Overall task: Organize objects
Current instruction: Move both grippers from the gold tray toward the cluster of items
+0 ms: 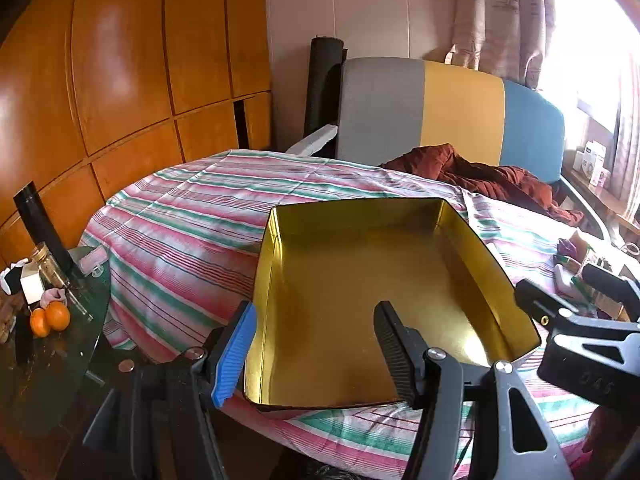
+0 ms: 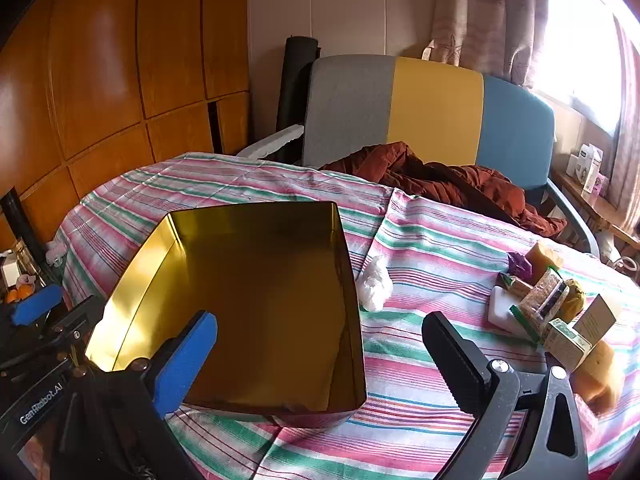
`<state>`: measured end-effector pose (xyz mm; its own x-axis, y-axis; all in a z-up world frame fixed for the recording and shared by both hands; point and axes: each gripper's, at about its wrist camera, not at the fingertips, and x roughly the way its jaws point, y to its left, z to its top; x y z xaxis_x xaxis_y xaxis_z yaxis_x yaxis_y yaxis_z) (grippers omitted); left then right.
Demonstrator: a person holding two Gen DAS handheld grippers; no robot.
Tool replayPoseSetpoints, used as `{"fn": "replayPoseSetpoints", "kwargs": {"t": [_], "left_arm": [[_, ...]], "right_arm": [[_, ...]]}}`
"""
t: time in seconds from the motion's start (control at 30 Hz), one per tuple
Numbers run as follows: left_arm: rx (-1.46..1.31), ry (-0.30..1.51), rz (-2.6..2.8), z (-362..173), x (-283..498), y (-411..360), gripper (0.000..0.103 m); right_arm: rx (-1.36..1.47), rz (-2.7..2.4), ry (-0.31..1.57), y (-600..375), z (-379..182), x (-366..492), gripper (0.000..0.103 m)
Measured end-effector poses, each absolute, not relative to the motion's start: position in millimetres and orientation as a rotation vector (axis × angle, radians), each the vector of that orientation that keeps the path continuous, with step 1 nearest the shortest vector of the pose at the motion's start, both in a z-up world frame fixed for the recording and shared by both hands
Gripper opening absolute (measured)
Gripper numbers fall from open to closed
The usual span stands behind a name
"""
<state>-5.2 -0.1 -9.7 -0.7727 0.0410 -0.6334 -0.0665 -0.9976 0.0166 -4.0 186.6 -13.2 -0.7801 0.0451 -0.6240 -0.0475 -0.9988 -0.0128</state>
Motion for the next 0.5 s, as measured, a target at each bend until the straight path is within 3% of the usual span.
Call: {"fn": "replayPoseSetpoints", "kwargs": {"t": [0.5], "left_arm": [[-0.999, -0.002, 2.686, -5.0, -9.0, 23.4, 0.071]], "right_arm": [[-1.042, 2.835, 0.123, 225.8, -23.8, 6.1, 0.103]]}}
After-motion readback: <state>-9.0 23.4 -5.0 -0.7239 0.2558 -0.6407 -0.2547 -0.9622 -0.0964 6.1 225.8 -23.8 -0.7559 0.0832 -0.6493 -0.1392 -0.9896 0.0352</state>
